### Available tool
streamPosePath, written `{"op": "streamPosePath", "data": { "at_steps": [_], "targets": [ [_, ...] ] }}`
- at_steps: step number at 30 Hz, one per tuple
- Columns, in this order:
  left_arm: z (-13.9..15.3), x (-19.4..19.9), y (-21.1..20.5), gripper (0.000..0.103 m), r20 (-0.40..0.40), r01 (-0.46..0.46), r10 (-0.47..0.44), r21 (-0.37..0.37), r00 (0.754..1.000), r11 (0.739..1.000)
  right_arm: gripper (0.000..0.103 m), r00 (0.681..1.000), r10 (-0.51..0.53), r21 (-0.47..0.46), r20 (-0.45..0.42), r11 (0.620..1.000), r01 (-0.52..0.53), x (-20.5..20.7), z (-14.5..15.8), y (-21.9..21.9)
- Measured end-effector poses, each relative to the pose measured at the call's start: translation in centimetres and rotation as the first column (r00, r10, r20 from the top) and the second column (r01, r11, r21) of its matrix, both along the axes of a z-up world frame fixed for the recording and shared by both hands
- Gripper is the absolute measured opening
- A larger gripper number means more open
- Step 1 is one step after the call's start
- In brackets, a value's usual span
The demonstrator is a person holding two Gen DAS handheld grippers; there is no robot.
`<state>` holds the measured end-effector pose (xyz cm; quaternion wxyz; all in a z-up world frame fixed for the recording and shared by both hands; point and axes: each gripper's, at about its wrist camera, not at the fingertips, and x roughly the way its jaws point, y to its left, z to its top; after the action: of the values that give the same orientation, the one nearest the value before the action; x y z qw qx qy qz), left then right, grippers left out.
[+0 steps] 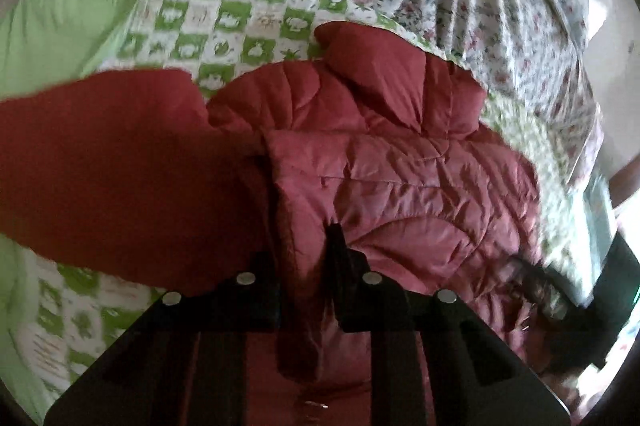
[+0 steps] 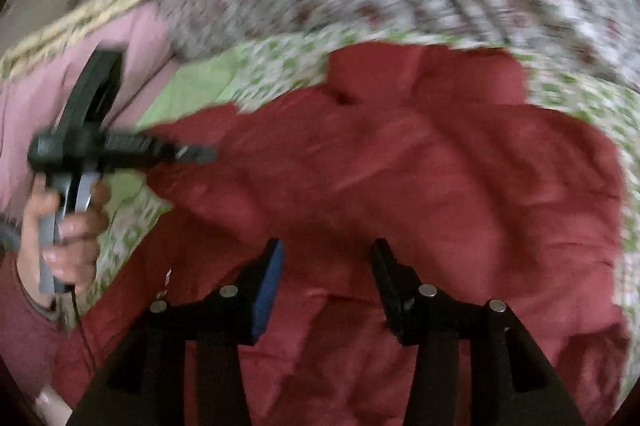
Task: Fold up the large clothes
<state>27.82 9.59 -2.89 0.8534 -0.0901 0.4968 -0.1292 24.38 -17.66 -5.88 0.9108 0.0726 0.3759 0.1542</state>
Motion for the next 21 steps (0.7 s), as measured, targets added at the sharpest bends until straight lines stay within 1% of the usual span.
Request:
{"op": "streamPosePath", "data": {
  "at_steps": [1,3,4,5,6,8,9,11,12,13,15,16,17,18,21],
  "targets": [
    [-0.2,-0.2,-0.6,0.016,0.011,0.010,-0.010,0.043,1.000,0.999,0.048,0.998,-0.062,0.004,0.007,0.998,0.062,0.3,0.3,-1.7],
    [-0.8,-0.7,-1.3,0.017,0.019,0.018,-0.020,0.097,1.000,0.995,0.051,0.987,-0.159,0.005,-0.014,0.987,0.159,1.3,0.2,-4.5],
    [-1.1,-0.8,-1.5,0.018,0.021,0.018,-0.021,0.112,1.000,0.994,0.051,0.978,-0.205,-0.001,-0.039,0.979,0.205,2.0,-0.2,-5.9],
    [-1.2,-1.0,-1.5,0.019,0.026,0.014,-0.018,0.125,1.000,0.992,0.052,0.971,-0.229,-0.009,-0.064,0.973,0.229,2.6,-0.7,-6.8],
    [-1.1,-1.3,-1.4,0.023,0.037,0.004,-0.009,0.130,0.999,0.992,0.051,0.962,-0.252,-0.018,-0.104,0.968,0.252,3.4,-1.5,-7.8],
    [-0.7,-1.8,-0.5,0.032,0.051,-0.027,0.021,0.122,0.998,0.992,0.052,0.952,-0.263,0.018,-0.155,0.963,0.269,4.2,-3.1,-9.2],
    [-0.1,-2.2,0.1,0.035,0.068,-0.064,0.055,0.134,0.996,0.989,0.052,0.951,-0.257,0.050,-0.171,0.962,0.269,4.4,-3.8,-9.7],
    [1.0,-2.8,1.2,0.036,0.113,-0.143,0.124,0.179,0.986,0.973,0.052,0.950,-0.263,0.048,-0.168,0.960,0.274,4.4,-4.2,-9.8],
    [1.9,-3.2,1.9,0.036,0.142,-0.176,0.153,0.169,0.978,0.970,0.052,0.950,-0.266,0.038,-0.164,0.961,0.276,4.4,-4.2,-9.7],
    [2.8,-3.7,2.5,0.036,0.162,-0.186,0.164,0.126,0.973,0.975,0.053,0.950,-0.268,0.024,-0.159,0.961,0.275,4.4,-4.2,-9.4],
    [4.0,-4.2,2.6,0.036,0.178,-0.152,0.141,0.048,0.974,0.987,0.060,0.953,-0.264,0.004,-0.145,0.963,0.268,4.4,-4.2,-8.7],
    [4.3,-4.4,1.9,0.036,0.183,-0.109,0.103,0.022,0.978,0.994,0.062,0.955,-0.262,-0.013,-0.138,0.965,0.263,4.4,-4.2,-8.3],
    [4.4,-4.4,1.1,0.036,0.184,-0.075,0.071,0.015,0.980,0.997,0.064,0.956,-0.262,-0.032,-0.131,0.965,0.260,4.4,-4.3,-7.9],
    [4.2,-4.3,-0.1,0.036,0.180,-0.041,0.036,0.020,0.983,0.999,0.066,0.957,-0.261,-0.042,-0.127,0.965,0.257,4.5,-4.3,-7.7],
    [2.1,-3.2,-3.6,0.036,0.139,0.008,-0.022,0.097,0.990,0.995,0.067,0.958,-0.261,-0.064,-0.122,0.965,0.254,4.6,-4.1,-7.3]
  ]
}}
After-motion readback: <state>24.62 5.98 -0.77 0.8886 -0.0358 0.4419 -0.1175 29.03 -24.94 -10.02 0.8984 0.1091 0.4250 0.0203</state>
